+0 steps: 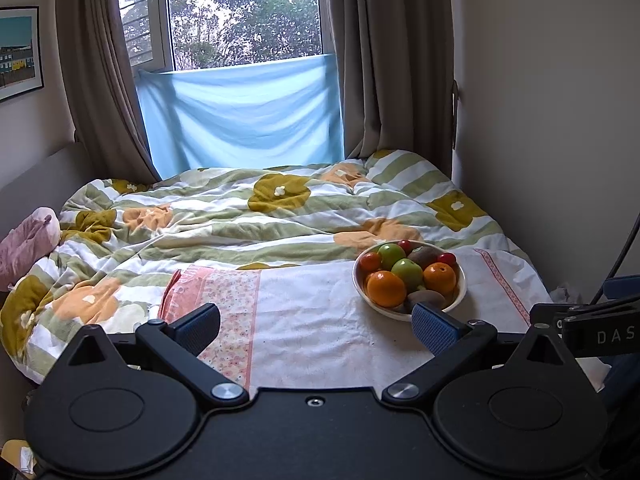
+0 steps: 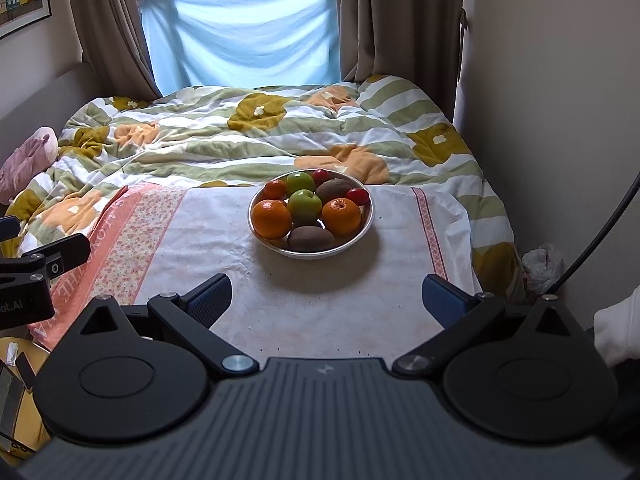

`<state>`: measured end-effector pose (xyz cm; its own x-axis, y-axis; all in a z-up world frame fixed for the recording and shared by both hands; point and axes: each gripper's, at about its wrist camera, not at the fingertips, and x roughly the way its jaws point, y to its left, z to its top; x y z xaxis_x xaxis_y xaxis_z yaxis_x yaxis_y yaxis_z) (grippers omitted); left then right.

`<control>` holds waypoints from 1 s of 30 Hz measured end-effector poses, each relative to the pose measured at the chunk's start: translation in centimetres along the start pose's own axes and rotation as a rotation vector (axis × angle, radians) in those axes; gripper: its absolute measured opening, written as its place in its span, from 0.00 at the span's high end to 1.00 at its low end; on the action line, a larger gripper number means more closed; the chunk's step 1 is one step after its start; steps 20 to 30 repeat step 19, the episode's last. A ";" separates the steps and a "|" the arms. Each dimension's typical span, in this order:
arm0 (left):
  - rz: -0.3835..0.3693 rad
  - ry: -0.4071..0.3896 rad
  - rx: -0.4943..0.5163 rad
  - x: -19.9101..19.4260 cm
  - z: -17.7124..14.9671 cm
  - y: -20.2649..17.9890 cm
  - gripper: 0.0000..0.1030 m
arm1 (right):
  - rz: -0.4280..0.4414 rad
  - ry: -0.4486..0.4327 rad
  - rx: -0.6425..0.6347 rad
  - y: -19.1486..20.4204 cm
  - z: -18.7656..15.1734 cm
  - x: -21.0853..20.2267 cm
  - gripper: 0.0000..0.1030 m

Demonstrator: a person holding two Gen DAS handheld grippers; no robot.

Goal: Organize fruits

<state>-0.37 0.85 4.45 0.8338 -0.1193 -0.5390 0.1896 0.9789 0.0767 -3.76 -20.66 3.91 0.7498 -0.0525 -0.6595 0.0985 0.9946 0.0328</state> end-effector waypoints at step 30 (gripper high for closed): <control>0.004 -0.027 -0.017 0.4 0.1 0.5 0.00 | 0.007 0.007 -0.004 0.5 0.0 0.8 0.00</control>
